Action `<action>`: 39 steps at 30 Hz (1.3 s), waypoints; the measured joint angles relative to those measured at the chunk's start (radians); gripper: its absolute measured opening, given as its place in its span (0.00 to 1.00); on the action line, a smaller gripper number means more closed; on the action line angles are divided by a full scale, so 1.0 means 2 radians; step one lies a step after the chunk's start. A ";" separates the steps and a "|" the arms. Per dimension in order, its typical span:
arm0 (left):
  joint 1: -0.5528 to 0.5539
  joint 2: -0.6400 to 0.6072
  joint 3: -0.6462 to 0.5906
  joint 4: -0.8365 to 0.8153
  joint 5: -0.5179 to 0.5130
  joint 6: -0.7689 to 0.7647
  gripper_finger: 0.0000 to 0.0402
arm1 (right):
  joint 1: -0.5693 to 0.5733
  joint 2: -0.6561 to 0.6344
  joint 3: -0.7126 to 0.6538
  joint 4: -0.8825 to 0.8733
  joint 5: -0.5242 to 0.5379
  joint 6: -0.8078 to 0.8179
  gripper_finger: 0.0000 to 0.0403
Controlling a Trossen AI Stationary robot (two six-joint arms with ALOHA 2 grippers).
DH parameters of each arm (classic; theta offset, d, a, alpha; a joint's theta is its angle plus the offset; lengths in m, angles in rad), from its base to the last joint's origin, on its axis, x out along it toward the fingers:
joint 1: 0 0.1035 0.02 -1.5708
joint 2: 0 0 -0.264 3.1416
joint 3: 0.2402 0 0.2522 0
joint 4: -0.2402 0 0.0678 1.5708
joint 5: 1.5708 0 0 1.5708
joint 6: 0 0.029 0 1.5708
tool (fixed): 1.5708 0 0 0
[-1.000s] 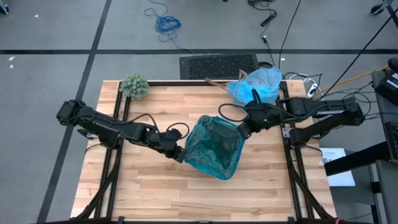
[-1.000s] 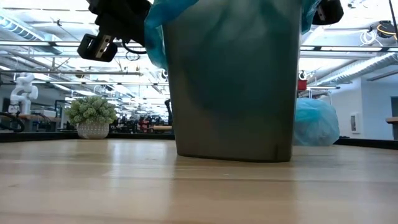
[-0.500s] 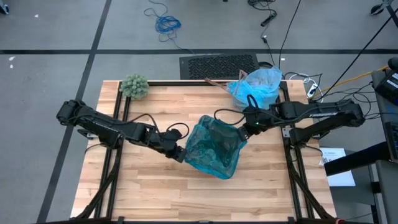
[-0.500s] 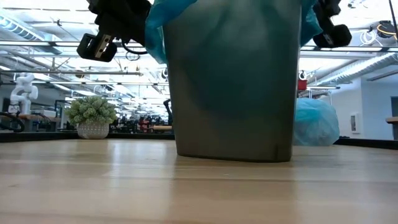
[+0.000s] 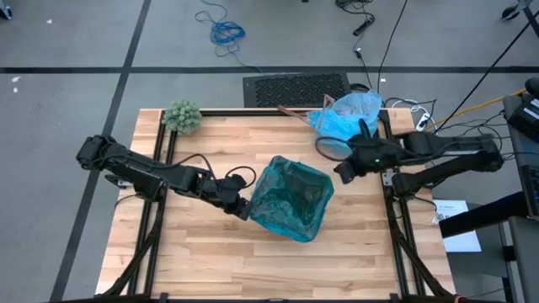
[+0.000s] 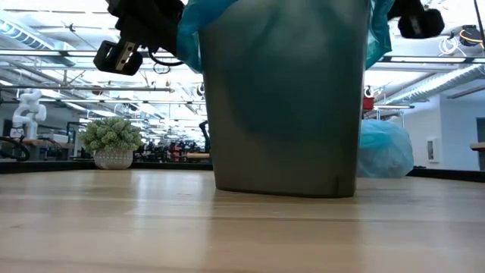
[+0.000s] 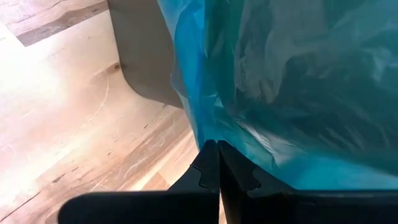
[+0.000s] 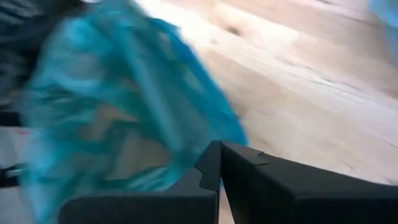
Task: Place trash/remove bag and relplace
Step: Insert the bottom blue trash bag into the trash bin
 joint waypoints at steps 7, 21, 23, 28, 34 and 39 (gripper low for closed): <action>0.000 0.000 0.000 0.000 0.000 0.000 0.00 | 0.103 0.004 0.002 0.016 0.034 0.098 0.00; 0.000 0.000 0.000 0.001 0.006 0.000 0.00 | 0.174 0.050 -0.009 -0.002 0.157 0.224 0.00; 0.000 0.000 0.000 0.001 0.006 0.000 0.00 | 0.169 0.058 -0.009 -0.001 0.155 0.220 0.00; 0.000 0.000 0.000 0.001 0.006 0.000 0.00 | 0.168 0.092 -0.010 -0.003 0.131 0.210 0.00; 0.000 0.000 0.000 0.002 0.006 0.000 0.00 | 0.168 0.138 -0.010 -0.010 0.093 0.210 0.00; 0.000 0.000 0.000 0.001 0.006 0.004 0.00 | 0.168 0.155 -0.026 -0.003 0.069 0.221 0.00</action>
